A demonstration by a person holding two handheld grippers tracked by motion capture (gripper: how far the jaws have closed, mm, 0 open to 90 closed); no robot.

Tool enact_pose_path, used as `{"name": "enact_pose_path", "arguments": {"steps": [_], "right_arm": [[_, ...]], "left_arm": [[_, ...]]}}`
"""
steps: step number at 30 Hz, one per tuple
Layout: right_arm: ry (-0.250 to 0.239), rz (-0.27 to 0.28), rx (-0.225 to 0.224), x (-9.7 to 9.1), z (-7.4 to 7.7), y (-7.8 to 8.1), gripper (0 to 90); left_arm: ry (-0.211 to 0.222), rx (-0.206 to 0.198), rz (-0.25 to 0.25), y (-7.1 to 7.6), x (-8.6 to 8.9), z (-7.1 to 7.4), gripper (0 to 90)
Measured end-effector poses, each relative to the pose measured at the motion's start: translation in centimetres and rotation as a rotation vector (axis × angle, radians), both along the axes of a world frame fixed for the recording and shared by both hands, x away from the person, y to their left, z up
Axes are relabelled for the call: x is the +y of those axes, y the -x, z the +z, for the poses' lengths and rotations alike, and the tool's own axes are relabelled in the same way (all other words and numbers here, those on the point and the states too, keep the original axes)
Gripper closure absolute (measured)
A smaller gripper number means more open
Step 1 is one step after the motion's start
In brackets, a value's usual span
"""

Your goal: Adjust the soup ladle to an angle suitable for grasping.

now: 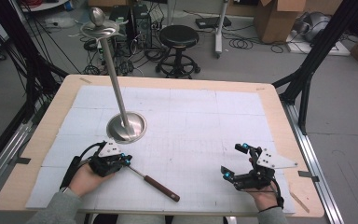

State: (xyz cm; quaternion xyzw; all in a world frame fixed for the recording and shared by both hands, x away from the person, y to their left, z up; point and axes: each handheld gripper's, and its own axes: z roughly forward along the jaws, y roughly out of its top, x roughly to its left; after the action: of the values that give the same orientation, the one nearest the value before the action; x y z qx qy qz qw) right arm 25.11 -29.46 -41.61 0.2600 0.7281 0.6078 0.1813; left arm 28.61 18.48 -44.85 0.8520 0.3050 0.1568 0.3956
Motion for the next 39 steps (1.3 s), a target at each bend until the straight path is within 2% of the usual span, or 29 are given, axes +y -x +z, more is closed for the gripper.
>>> {"name": "enact_pose_path", "arguments": {"steps": [11,16,20,22,25,26,28,29,31,32,38,39], "right_arm": [[0.001,0.006,-0.003,0.0,0.0,0.0,2.2],[-0.001,0.013,-0.008,0.2,0.1,0.1,2.2],[0.005,0.014,-0.007,0.2,0.1,0.1,2.2],[0.005,0.013,-0.007,0.2,0.1,0.1,2.2],[0.003,0.017,0.001,0.3,0.1,0.1,2.2],[0.003,0.017,0.004,0.3,0.0,0.1,2.2],[0.006,0.018,0.005,0.3,0.1,0.2,2.2],[0.003,0.018,0.001,0.3,0.1,0.1,2.2],[0.006,0.017,0.0,0.3,0.1,0.1,2.2],[0.004,0.017,0.003,0.3,0.1,0.2,2.2],[0.004,0.018,0.003,0.3,0.1,0.2,2.2],[0.005,0.017,0.002,0.3,0.1,0.1,2.2]], "left_arm": [[-0.02,0.015,0.02,1.5,0.4,0.3,90.0],[-0.032,0.027,-0.002,3.0,0.8,0.4,90.0],[-0.047,0.026,0.002,3.3,0.8,0.5,90.0],[-0.042,0.039,0.007,3.2,0.8,0.6,90.0],[-0.017,0.017,0.009,3.2,0.8,1.0,90.0],[0.023,-0.004,0.004,3.4,0.8,1.4,90.0],[0.031,-0.014,-0.006,3.6,0.7,1.6,90.0],[0.041,-0.033,-0.029,4.1,0.2,1.7,90.0],[0.034,-0.042,-0.044,4.4,-0.1,1.8,90.0],[-0.001,-0.085,-0.073,5.0,-0.8,1.9,90.0],[0.007,-0.058,-0.118,5.6,-1.7,1.7,90.0],[-0.002,-0.047,-0.13,5.6,-1.9,1.5,90.0]]}}
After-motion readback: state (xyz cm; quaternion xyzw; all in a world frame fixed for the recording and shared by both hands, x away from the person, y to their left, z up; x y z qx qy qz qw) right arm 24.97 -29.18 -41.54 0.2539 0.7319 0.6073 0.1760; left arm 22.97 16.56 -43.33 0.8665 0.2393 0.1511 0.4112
